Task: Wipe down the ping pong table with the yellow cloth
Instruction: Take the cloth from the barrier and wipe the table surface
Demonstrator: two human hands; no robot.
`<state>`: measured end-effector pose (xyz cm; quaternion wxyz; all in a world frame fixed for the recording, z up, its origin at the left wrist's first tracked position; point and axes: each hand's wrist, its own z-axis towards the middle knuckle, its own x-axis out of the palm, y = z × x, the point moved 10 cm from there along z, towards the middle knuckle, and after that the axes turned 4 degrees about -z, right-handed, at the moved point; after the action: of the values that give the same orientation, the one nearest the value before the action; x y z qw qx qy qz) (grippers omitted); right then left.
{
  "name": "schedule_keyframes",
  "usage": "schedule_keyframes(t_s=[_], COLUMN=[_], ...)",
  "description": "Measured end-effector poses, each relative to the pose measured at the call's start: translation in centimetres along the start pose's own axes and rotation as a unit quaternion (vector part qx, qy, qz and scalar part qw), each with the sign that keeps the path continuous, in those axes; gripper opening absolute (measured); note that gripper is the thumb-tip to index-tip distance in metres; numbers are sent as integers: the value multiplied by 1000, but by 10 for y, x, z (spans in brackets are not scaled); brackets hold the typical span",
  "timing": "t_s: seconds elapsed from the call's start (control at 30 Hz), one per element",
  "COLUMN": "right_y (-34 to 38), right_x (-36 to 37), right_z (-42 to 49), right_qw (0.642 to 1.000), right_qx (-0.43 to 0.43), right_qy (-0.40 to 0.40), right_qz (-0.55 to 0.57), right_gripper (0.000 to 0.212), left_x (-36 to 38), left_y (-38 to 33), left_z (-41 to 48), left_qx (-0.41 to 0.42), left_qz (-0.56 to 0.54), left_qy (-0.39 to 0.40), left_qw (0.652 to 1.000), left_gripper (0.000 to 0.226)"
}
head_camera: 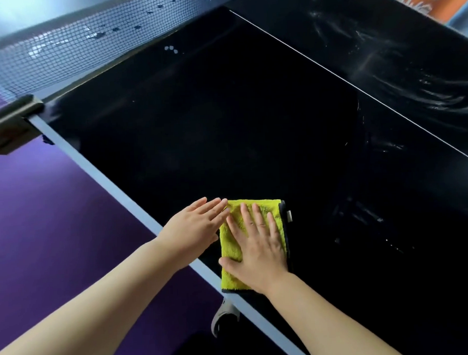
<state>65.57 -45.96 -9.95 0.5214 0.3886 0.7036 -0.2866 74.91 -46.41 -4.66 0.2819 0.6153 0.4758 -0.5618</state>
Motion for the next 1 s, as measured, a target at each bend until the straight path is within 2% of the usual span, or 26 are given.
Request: schedule_keyframes(t_s=[0.2, 0.57, 0.73, 1.0], right_y=[22, -11, -48, -160], right_x=[6, 17, 14, 2], right_z=[-29, -87, -66, -1], right_qw=[1000, 998, 996, 999], right_qx=[-1, -55, -71, -21], right_qy=[-30, -8, 7, -9], right_qz=[-7, -33, -49, -40], right_gripper=[85, 87, 86, 80], left_x=[22, 42, 37, 14], left_y=[-8, -77, -83, -92], left_z=[-37, -40, -2, 128], left_qx=[-29, 37, 42, 19], left_qz=[-35, -15, 3, 7], left_qy=[76, 156, 163, 128], left_qw=[996, 987, 986, 992], left_gripper=[57, 54, 53, 54])
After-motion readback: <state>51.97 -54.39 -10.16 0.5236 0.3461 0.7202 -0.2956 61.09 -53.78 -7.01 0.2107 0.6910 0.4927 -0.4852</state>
